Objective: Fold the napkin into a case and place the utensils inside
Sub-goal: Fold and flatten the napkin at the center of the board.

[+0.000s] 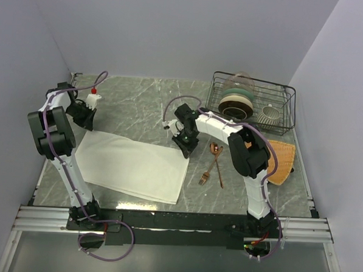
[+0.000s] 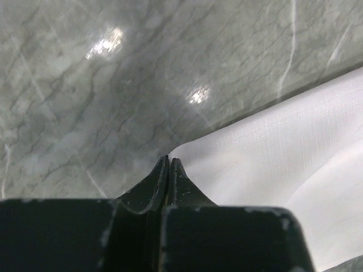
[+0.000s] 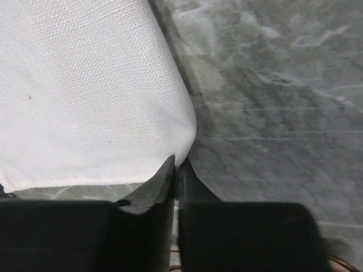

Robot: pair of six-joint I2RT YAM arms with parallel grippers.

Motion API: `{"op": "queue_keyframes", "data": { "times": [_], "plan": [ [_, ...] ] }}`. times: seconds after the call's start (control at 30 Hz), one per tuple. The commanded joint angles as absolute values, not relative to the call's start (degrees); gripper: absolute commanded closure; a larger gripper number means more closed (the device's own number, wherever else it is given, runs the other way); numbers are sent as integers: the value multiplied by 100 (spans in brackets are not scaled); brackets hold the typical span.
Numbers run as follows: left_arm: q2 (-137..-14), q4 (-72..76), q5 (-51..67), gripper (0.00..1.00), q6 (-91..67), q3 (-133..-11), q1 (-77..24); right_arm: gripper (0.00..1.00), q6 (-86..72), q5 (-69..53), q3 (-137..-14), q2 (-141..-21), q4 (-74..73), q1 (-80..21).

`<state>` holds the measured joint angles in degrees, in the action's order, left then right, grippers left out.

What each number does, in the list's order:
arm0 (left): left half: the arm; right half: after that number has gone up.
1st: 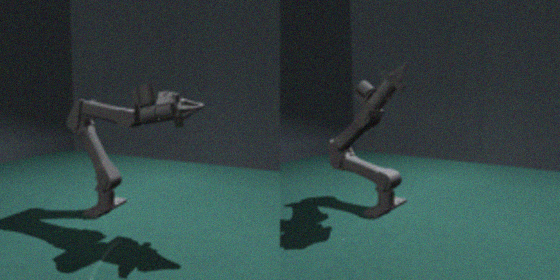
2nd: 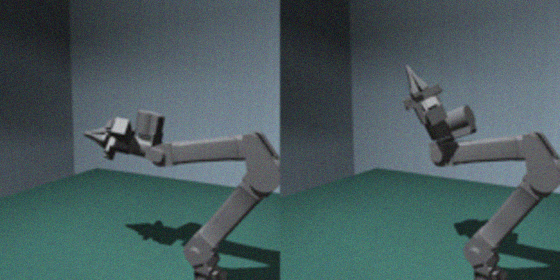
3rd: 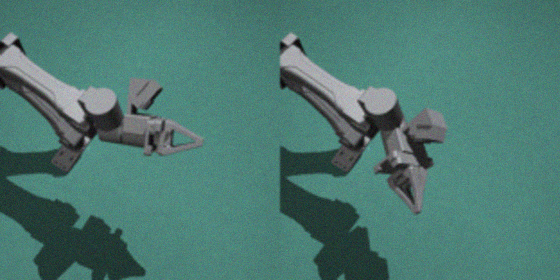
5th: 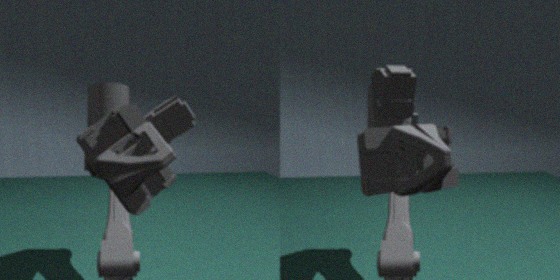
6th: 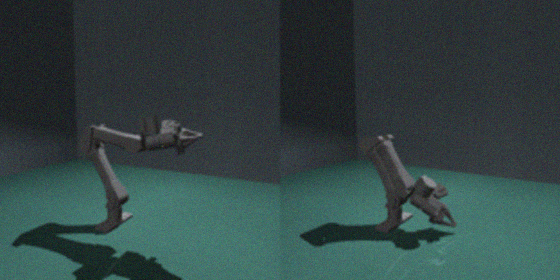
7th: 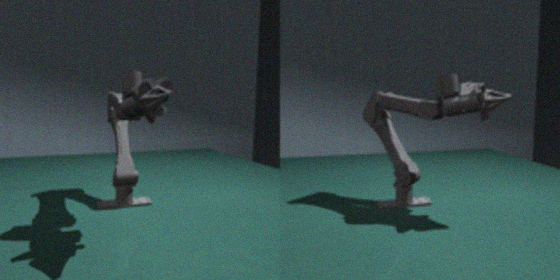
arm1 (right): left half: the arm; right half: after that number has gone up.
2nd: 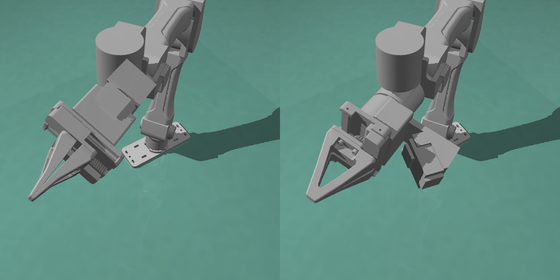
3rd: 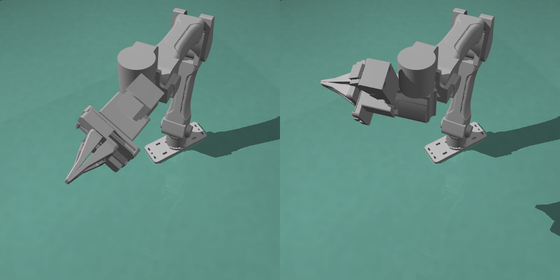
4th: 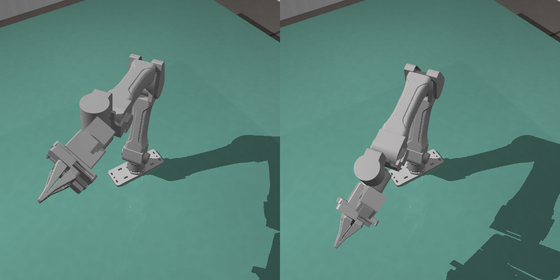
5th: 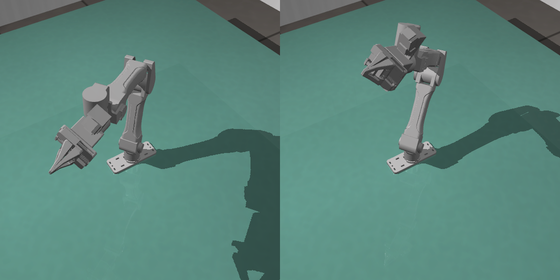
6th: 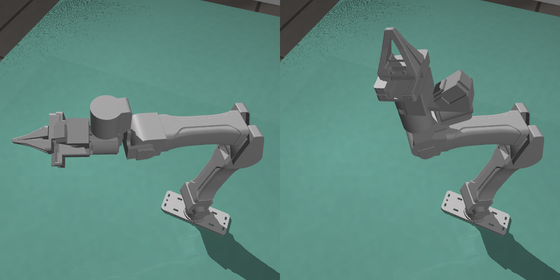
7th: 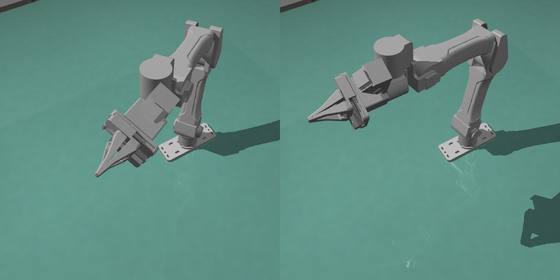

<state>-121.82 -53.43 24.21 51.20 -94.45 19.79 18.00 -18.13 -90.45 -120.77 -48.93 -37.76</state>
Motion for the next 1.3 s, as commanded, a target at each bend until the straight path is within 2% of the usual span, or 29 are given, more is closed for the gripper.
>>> {"op": "queue_keyframes", "data": {
  "times": [0.0, 0.17, 0.3, 0.37, 0.4, 0.43, 0.47, 0.5, 0.57, 0.6, 0.73, 0.83, 0.93, 1.1, 1.27],
  "plan": [
    [-12243, -5441, 2628, 99, 4985, -9676, 2206, 100, 1951, -925, -9430, -11944, -4650, -3788],
    [-12147, -5134, 2654, 99, 4597, -9642, 2434, 100, 2179, -73, -10247, -12181, -4527, -3508],
    [-12059, -4922, 2627, 99, 4325, -9457, 2452, 100, 2504, 96, -10740, -12462, -4509, -3437],
    [-12059, -4800, 2698, 99, 4149, -9440, 2452, 88, 2645, 44, -10959, -12594, -4535, -3463],
    [-12041, -4747, 2716, 97, 3940, -9413, 2452, 74, 2672, 18, -11056, -12630, -4640, -3472],
    [-12015, -4703, 2742, 90, 3842, -9413, 2452, 63, 2654, 18, -11352, -12665, -4754, -3480],
    [-11919, -4667, 2751, 75, 3763, -9396, 2452, 53, 2637, -122, -11521, -12691, -4911, -3480],
    [-11831, -4623, 2777, 68, 3692, -9352, 2452, 39, 2611, -306, -11644, -12648, -5244, -3463],
    [-11446, -4562, 2961, 55, 3648, -9256, 2531, 30, 2558, -614, -11550, -12229, -5457, -3445],
    [-11295, -4605, 3058, 53, 3682, -9159, 2557, 25, 2549, -955, -11366, -12025, -5536, -3454],
    [-10531, -5017, 3418, 52, 4139, -8676, 2575, 26, 2567, -1659, -9919, -11041, -5669, -3489],
    [-9889, -5439, 3665, 52, 4649, -8044, 2575, 31, 2296, -2142, -9171, -10636, -5853, -3542],
    [-9300, -5686, 3657, 52, 4956, -7341, 2566, 38, 2058, -2285, -8240, -10144, -5416, -3612],
    [-8816, -6214, 3236, 53, 5466, -6496, 2584, 44, 1908, -2092, -7534, -9949, -4695, -4025],
    [-8403, -6126, 2734, 53, 5678, -5802, 2584, 45, 1872, -1793, -7374, -10238, -4132, -4377]
  ]
}}
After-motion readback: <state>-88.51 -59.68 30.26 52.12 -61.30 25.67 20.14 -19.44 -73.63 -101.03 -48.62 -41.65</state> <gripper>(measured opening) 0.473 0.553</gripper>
